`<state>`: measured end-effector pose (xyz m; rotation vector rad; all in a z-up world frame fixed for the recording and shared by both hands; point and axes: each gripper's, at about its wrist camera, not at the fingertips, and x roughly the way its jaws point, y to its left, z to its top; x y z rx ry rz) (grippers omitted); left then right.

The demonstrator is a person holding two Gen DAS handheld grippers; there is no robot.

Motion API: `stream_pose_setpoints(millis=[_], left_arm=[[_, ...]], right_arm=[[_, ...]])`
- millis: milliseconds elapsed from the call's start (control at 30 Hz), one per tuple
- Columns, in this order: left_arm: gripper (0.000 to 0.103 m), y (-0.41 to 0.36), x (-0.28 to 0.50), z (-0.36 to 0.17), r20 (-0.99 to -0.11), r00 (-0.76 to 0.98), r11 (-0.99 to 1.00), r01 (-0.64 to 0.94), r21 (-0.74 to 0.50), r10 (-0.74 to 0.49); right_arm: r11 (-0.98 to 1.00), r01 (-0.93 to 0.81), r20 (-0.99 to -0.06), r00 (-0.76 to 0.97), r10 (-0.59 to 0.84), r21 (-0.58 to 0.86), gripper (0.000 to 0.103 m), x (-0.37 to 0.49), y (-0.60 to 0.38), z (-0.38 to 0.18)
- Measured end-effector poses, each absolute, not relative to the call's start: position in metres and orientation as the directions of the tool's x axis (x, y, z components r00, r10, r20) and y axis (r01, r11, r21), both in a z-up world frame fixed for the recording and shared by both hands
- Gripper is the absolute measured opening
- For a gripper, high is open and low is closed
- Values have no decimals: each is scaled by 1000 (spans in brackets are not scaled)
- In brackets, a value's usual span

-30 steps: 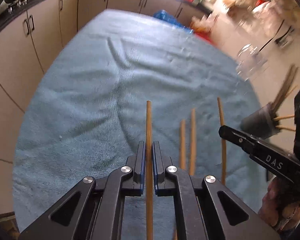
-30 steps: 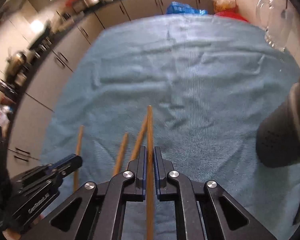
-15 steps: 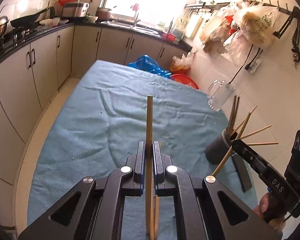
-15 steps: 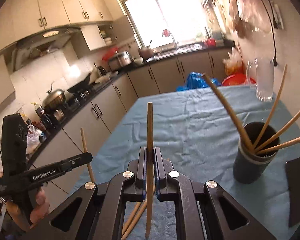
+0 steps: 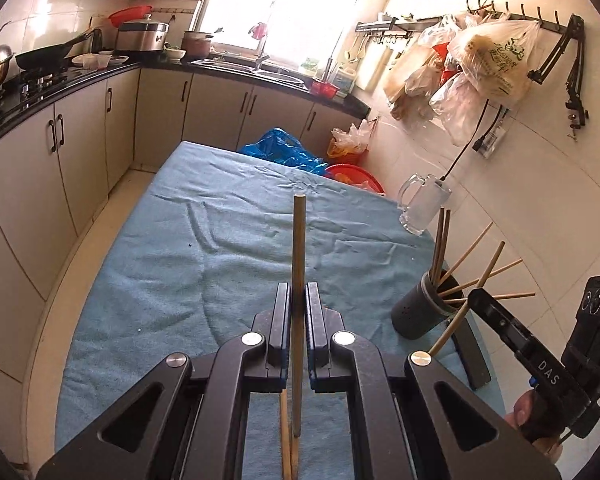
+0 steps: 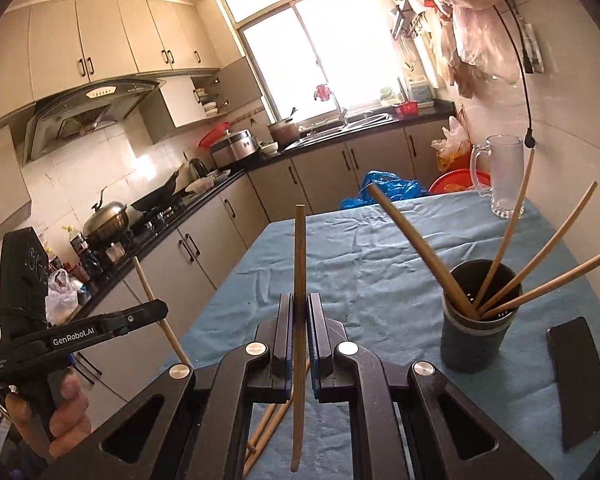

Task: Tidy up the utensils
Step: 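Lift the held chopsticks upright and carry both grippers toward the black holder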

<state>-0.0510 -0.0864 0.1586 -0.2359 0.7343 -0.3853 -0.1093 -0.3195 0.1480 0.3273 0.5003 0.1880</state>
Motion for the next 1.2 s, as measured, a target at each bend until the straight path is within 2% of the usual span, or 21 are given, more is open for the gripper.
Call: stream_pose_setpoints(millis=[1200], left_arm=[[6, -140, -53, 167, -620, 651, 897, 354, -263, -438]], right_arm=[[919, -36, -380, 904, 198, 392, 7, -135, -366, 161]])
